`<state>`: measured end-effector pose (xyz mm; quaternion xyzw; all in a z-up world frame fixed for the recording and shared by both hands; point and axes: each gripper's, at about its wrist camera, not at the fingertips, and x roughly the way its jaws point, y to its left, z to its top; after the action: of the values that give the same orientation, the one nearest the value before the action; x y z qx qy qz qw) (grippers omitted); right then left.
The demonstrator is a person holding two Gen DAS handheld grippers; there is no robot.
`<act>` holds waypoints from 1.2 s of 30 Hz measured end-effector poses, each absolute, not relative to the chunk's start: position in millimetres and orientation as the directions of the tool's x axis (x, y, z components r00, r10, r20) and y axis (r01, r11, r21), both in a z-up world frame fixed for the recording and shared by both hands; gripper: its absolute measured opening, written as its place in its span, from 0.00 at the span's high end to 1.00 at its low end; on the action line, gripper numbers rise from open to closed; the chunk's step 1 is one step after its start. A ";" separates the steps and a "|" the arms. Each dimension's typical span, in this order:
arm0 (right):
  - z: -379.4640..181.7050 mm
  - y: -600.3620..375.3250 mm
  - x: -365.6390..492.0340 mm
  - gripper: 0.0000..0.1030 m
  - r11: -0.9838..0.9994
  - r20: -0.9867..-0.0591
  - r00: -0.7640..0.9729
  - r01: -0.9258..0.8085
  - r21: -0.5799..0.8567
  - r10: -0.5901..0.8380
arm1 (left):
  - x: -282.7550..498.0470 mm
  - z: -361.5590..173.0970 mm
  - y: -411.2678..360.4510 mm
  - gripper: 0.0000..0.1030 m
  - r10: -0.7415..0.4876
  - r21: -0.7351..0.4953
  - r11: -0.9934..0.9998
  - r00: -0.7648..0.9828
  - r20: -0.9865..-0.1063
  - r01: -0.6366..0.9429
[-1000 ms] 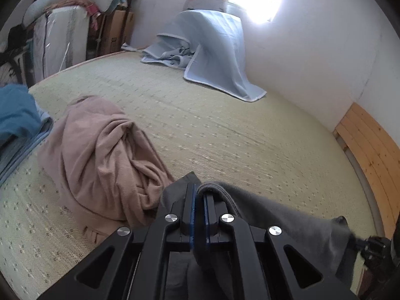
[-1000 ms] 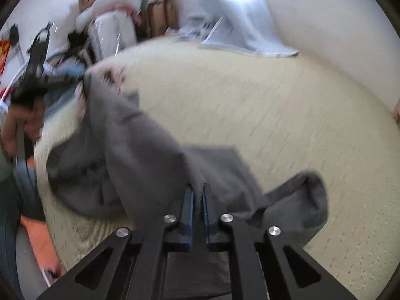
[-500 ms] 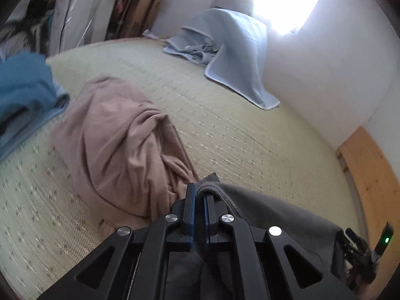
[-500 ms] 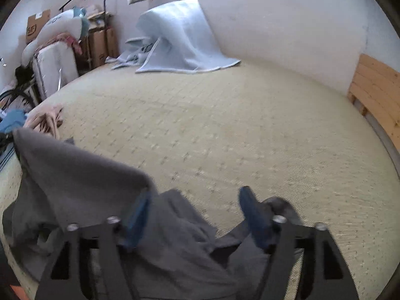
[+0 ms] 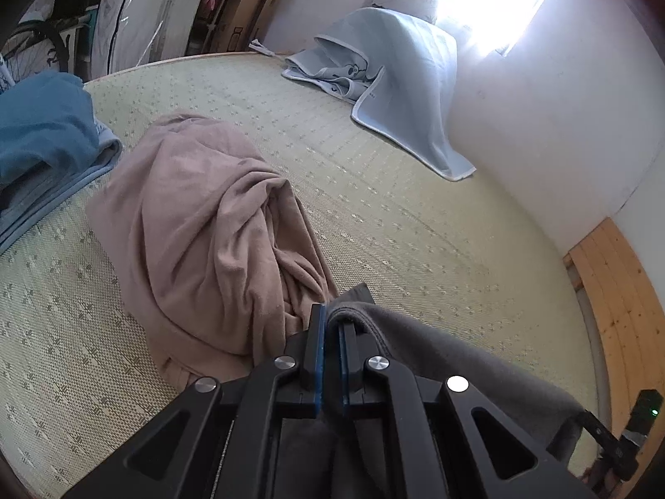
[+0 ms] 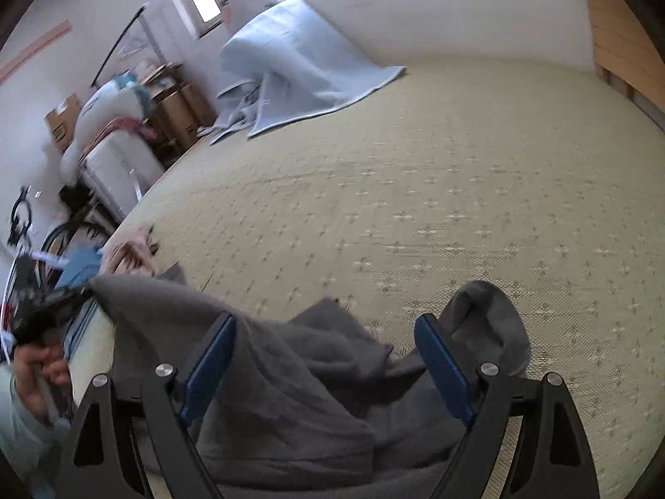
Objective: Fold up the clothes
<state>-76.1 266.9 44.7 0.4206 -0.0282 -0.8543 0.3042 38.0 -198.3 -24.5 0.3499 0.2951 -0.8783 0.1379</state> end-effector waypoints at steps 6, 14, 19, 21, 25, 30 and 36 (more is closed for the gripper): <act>58.7 276.3 -40.4 0.13 -0.748 -0.716 -0.414 0.623 0.226 -0.562 | 34.7 -25.3 -194.8 0.96 -0.047 -0.409 -0.791 -0.712 -0.700 0.455; 44.2 281.0 -13.3 0.13 -0.686 -0.787 -0.330 0.710 0.157 -0.522 | 31.7 -25.2 -188.4 0.96 -0.051 -0.403 -0.793 -0.709 -0.703 0.456; 32.5 276.4 -11.4 0.32 -0.660 -0.829 -0.277 0.738 0.140 -0.485 | 29.0 -25.7 -184.8 0.96 -0.054 -0.394 -0.799 -0.707 -0.705 0.455; 29.8 275.4 -8.3 0.51 -0.655 -0.853 -0.277 0.750 0.095 -0.442 | 28.5 -26.0 -185.1 0.96 -0.054 -0.395 -0.797 -0.706 -0.706 0.457; 29.3 278.7 0.7 0.52 -0.644 -0.876 -0.302 0.765 0.013 -0.376 | 27.5 -26.4 -183.9 0.96 -0.051 -0.396 -0.797 -0.704 -0.709 0.457; 12.8 279.7 4.4 0.45 -0.643 -0.906 -0.288 0.766 -0.025 -0.309 | 25.7 -27.4 -181.0 0.96 -0.046 -0.394 -0.799 -0.699 -0.713 0.455; -5.9 261.4 7.9 0.46 -0.588 -0.928 -0.262 0.807 -0.060 -0.264 | 22.5 -28.4 -178.9 0.96 -0.050 -0.386 -0.801 -0.694 -0.718 0.457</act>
<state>7.9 261.4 -5.9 0.4896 0.2768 -0.7445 0.3596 22.5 -178.9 -28.4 0.3634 0.2803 -0.8767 0.1445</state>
